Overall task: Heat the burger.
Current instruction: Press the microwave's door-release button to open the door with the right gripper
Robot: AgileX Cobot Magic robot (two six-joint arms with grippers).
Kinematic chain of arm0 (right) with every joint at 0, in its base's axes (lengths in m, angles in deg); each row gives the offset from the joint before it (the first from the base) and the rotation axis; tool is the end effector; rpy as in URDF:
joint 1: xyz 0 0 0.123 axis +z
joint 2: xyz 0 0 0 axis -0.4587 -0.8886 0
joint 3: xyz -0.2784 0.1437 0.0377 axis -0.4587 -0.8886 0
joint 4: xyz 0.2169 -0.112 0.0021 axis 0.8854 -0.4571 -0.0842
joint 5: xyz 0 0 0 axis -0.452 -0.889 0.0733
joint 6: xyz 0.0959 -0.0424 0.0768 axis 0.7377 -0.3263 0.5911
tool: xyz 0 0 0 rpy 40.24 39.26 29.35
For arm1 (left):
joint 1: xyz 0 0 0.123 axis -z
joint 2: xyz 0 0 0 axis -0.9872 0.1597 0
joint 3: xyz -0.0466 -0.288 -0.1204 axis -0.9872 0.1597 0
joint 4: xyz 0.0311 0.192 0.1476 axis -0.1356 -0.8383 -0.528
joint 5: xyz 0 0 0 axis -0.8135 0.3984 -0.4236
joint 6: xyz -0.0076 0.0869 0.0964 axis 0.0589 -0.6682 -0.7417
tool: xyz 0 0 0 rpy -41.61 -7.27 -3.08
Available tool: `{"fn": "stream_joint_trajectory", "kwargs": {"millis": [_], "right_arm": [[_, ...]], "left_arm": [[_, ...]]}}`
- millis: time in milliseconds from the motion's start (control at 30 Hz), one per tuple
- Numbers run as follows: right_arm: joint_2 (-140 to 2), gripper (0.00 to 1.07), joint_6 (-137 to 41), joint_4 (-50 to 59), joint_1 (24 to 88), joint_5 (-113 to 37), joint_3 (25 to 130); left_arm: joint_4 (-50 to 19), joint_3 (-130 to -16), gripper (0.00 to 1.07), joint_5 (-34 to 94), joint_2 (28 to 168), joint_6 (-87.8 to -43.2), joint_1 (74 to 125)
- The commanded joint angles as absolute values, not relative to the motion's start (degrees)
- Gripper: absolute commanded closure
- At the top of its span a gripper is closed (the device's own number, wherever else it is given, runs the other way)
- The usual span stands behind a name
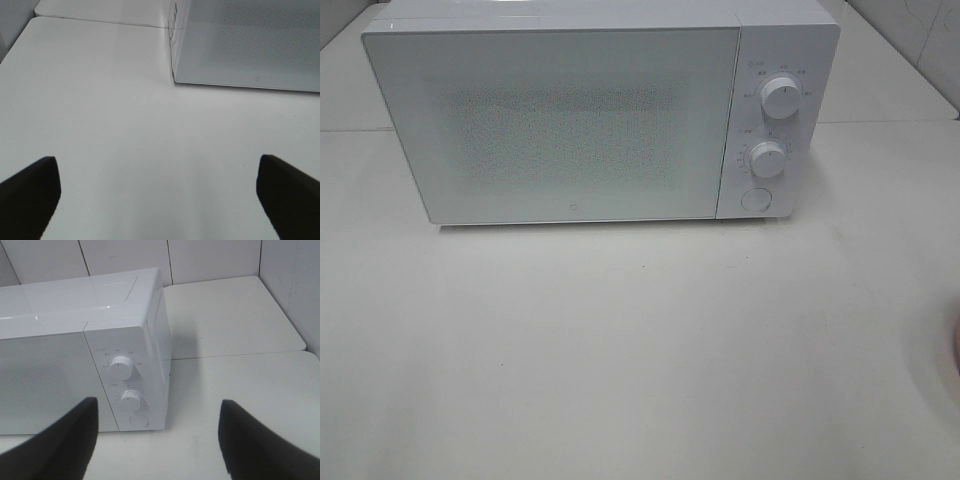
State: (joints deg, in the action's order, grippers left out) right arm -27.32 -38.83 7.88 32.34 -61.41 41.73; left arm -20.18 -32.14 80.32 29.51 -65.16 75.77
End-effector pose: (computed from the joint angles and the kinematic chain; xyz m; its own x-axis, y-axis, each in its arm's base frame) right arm 0.1019 0.0118 0.3391 -0.1970 0.1248 -0.9724 -0.0823 0.9863 0.1433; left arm -0.0086 -0.0201 0.2616 -0.4402 -0.0616 -0.8958 0.0354 0.9957 -0.0859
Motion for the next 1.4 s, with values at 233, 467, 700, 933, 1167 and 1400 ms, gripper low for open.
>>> {"fn": "stream_joint_trajectory", "kwargs": {"millis": [233, 467, 700, 933, 1167, 1400], "right_arm": [[-34.54, 0.41, -39.18, 7.83, 32.17, -52.76, 42.08], [-39.13, 0.41, -39.24, 7.2, 32.17, -50.47, 42.08], [-44.05, 0.41, -39.24, 6.79, 32.17, -46.74, 42.08], [-50.36, 0.41, -39.24, 6.74, 32.17, -42.73, 41.85], [-59.24, 0.41, -39.24, 3.7, 32.17, -34.77, 41.33], [-66.57, 0.41, -39.24, 1.64, 32.17, -24.74, 39.55]], "left_arm": [[-19.61, -32.14, 0.06, 80.55, 29.45, -65.22, 75.71], [-19.61, -32.14, 0.06, 80.55, 29.45, -65.22, 75.71], [-19.61, -32.14, 0.06, 80.55, 29.45, -65.22, 75.71], [-19.61, -32.14, 0.06, 80.55, 29.45, -65.22, 75.71], [-19.61, -32.14, 0.06, 80.55, 29.45, -65.22, 75.71], [-19.61, -32.14, 0.06, 80.55, 29.45, -65.22, 75.71]]}}
